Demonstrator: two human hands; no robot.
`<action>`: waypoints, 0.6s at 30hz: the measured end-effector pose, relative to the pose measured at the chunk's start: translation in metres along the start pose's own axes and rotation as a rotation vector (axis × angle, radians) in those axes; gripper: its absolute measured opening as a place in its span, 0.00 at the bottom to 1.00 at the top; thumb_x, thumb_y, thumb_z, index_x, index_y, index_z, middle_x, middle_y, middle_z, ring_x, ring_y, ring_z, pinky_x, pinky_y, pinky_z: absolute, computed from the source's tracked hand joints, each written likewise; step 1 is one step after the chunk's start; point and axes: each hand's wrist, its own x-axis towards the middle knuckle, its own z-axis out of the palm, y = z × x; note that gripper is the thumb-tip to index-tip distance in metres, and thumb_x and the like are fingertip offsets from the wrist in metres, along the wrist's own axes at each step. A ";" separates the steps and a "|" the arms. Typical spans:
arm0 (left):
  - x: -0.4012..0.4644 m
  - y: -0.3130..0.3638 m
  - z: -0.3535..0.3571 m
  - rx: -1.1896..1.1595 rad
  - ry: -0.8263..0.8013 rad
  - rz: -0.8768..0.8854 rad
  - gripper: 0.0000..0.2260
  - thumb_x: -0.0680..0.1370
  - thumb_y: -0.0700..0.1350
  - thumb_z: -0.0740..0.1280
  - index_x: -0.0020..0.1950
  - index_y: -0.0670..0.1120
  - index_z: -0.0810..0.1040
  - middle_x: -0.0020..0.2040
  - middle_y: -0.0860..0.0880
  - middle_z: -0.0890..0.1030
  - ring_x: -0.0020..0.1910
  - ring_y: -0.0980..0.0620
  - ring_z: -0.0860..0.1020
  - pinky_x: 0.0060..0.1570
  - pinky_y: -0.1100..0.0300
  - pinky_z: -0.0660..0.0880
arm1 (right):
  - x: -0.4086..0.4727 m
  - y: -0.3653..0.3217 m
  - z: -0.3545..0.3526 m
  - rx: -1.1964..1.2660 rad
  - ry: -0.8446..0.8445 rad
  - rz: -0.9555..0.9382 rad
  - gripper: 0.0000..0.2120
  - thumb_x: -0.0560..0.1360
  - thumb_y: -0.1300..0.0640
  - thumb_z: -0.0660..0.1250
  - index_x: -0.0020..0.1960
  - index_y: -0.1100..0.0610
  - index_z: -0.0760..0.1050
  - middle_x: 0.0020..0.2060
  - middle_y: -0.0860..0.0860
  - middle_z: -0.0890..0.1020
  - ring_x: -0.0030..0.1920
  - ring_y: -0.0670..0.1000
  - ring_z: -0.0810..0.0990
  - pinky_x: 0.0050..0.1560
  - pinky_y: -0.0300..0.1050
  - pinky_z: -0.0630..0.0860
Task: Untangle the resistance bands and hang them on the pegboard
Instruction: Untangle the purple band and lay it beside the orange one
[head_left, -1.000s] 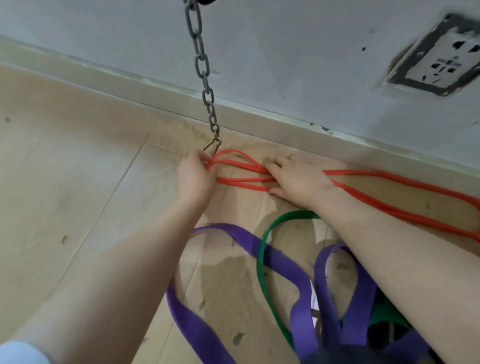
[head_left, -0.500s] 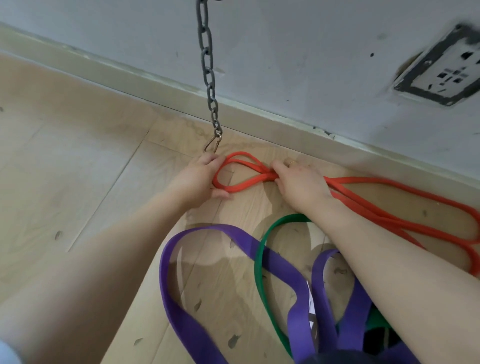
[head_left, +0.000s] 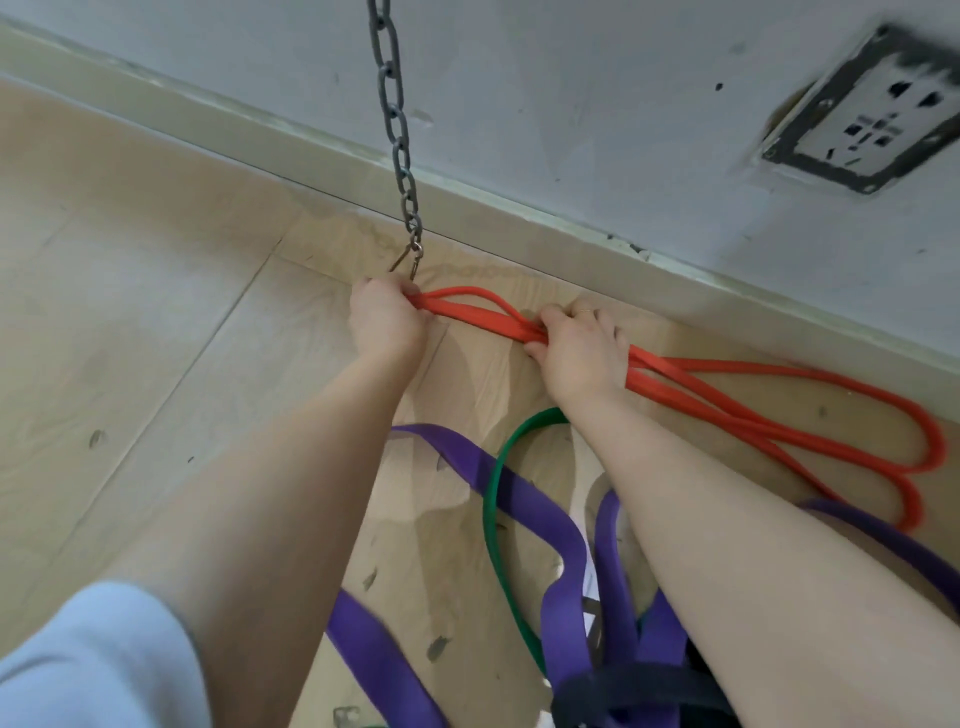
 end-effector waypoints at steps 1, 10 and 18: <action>-0.003 0.002 -0.002 0.019 -0.020 0.020 0.15 0.74 0.36 0.66 0.60 0.43 0.77 0.61 0.41 0.73 0.58 0.41 0.74 0.58 0.58 0.68 | -0.004 0.002 -0.004 0.037 -0.020 -0.016 0.18 0.78 0.48 0.60 0.66 0.51 0.69 0.66 0.56 0.70 0.66 0.59 0.64 0.66 0.53 0.59; -0.089 -0.010 -0.004 0.198 -0.057 0.352 0.18 0.77 0.41 0.63 0.67 0.42 0.70 0.62 0.40 0.72 0.59 0.39 0.73 0.59 0.50 0.69 | -0.108 0.104 -0.023 0.051 -0.047 -0.041 0.21 0.77 0.49 0.62 0.67 0.57 0.69 0.61 0.56 0.75 0.62 0.59 0.73 0.58 0.53 0.71; -0.177 0.008 0.013 0.116 -0.250 0.168 0.20 0.77 0.41 0.65 0.68 0.44 0.67 0.61 0.42 0.77 0.58 0.42 0.76 0.54 0.52 0.72 | -0.136 0.101 -0.027 0.438 -0.007 0.153 0.08 0.79 0.56 0.60 0.51 0.59 0.76 0.43 0.54 0.79 0.50 0.59 0.78 0.44 0.46 0.70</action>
